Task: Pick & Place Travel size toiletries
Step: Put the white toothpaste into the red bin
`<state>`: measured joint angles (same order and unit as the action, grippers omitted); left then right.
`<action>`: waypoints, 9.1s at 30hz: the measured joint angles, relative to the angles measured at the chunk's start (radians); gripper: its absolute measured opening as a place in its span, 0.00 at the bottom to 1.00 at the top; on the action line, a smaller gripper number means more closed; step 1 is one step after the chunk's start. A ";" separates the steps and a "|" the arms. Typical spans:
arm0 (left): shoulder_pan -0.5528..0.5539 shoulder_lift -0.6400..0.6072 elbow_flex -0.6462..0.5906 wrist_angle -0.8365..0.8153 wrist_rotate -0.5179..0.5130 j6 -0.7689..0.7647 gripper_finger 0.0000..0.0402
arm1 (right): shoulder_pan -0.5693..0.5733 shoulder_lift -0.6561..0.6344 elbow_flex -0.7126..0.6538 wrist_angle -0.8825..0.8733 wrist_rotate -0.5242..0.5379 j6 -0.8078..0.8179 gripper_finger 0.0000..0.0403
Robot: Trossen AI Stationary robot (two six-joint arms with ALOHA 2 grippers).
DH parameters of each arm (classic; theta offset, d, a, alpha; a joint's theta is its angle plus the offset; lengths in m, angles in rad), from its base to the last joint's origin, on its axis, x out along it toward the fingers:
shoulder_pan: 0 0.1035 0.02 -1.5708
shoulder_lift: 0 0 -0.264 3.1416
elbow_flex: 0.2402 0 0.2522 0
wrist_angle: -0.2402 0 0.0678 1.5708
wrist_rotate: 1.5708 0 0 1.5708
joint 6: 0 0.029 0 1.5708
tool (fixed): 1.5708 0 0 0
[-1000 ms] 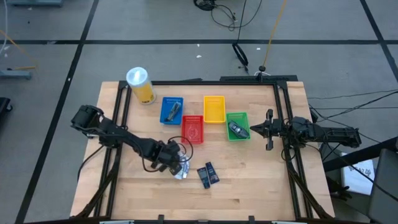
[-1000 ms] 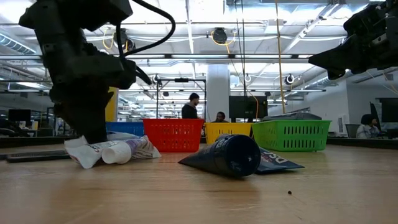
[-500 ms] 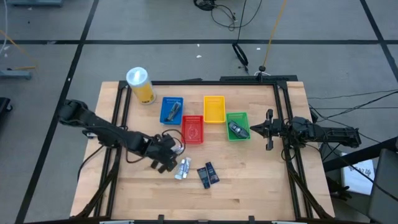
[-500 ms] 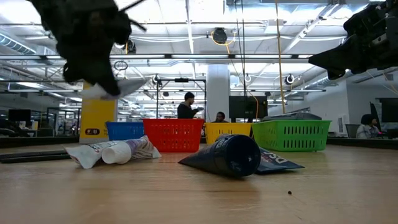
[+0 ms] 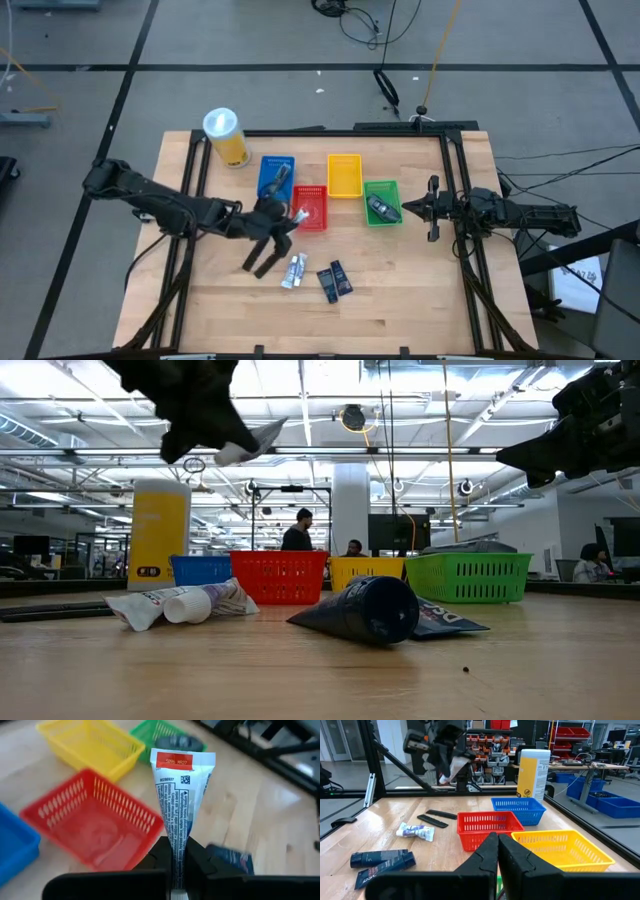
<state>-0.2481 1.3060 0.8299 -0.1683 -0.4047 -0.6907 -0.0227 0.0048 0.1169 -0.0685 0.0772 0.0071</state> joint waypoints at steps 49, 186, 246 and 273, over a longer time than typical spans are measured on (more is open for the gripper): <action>0.248 0.330 0.000 0.194 0.118 -0.014 0.22 | 0.000 0.000 -0.002 0.041 0.001 0.000 0.01; -0.265 0.130 0.265 -0.344 -0.096 0.099 0.05 | 0.000 0.000 0.001 0.041 0.000 0.000 0.01; 0.300 0.234 -0.049 0.326 0.108 0.083 0.10 | 0.000 0.000 0.000 0.041 0.000 0.000 0.01; 0.299 0.234 -0.049 0.291 0.146 0.085 0.16 | 0.000 0.000 0.000 0.041 0.000 0.000 0.01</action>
<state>0.0509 1.5398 0.7807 0.1230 -0.2588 -0.6060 -0.0231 0.0051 0.1169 -0.0273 0.0772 0.0074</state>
